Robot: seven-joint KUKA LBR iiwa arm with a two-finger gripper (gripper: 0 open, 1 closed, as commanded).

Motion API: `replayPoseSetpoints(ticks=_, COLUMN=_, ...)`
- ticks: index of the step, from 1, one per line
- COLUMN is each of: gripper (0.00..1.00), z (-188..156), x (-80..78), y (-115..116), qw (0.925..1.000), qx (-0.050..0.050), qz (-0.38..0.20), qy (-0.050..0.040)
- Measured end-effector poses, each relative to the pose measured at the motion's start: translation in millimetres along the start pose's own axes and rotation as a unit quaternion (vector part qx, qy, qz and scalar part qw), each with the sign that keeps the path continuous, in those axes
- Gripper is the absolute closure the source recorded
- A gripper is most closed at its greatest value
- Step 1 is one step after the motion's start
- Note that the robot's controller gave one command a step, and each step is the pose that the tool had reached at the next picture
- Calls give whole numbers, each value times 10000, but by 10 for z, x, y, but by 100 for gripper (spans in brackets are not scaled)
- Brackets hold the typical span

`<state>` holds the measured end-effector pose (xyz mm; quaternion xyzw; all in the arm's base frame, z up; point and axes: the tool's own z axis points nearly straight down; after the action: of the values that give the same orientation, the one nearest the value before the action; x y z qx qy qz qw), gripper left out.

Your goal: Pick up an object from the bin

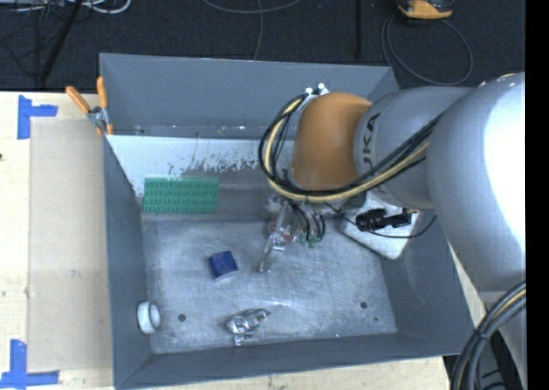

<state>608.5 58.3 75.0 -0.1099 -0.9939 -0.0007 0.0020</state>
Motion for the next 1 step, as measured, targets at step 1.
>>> replayPoseSetpoints(ticks=1, gripper=0, z=15, x=-190, y=-387, qw=9979, qx=-32, qz=644, qy=-34)
